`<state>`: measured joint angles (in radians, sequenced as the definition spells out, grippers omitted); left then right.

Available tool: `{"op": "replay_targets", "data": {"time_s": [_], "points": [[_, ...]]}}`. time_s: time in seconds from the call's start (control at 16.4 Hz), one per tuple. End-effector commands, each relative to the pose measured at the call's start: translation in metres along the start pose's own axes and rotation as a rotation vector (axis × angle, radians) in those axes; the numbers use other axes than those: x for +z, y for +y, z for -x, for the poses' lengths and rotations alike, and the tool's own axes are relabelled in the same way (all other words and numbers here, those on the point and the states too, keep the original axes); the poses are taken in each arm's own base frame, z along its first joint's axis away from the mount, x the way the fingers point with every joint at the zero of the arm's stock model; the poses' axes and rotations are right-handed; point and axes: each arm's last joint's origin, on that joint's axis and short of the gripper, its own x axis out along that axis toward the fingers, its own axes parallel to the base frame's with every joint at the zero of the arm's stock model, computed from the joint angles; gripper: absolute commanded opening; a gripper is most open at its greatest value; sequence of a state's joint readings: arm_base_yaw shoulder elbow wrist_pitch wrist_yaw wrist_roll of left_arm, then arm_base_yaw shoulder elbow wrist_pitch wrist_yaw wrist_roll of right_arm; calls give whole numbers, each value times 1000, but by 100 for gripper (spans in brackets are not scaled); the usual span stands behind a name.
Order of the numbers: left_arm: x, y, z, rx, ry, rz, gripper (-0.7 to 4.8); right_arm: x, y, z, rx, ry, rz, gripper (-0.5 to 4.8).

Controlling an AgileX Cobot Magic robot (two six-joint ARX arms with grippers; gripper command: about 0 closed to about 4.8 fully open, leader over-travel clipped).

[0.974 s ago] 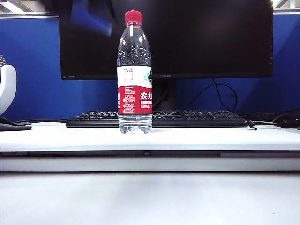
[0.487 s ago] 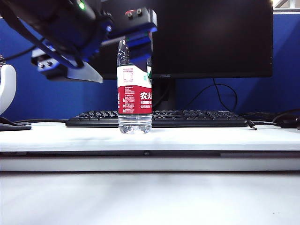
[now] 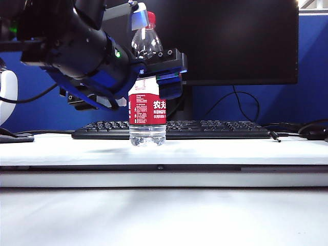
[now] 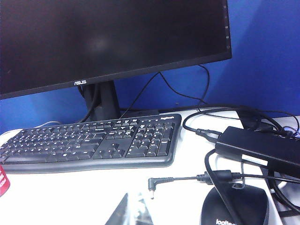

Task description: Unscrew the cap from the plastic bottle on the table.

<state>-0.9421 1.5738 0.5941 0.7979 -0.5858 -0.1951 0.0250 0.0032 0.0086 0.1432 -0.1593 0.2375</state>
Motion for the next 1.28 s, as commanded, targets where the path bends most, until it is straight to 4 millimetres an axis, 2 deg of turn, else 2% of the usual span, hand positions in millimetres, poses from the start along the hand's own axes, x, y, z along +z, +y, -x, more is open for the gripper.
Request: {"op": "replay_targets", "data": {"time_s": [0.06, 0.24, 0.43, 0.73, 0.97, 1.28], "points": [[11, 11, -7, 35, -79, 48, 473, 0, 0, 0, 6, -5, -1, 23], [15, 20, -13, -29, -88, 64, 479, 0, 0, 0, 5, -5, -1, 23], [16, 18, -15, -43, -108, 75, 479, 0, 0, 0, 2, -5, 0, 23], [5, 7, -38, -38, -71, 56, 479, 0, 0, 0, 3, -7, 0, 23], [7, 6, -40, -32, -79, 59, 479, 0, 0, 0, 1, -8, 1, 23], [-11, 8, -50, -21, -66, 52, 479, 0, 0, 0, 2, -8, 4, 23]]}}
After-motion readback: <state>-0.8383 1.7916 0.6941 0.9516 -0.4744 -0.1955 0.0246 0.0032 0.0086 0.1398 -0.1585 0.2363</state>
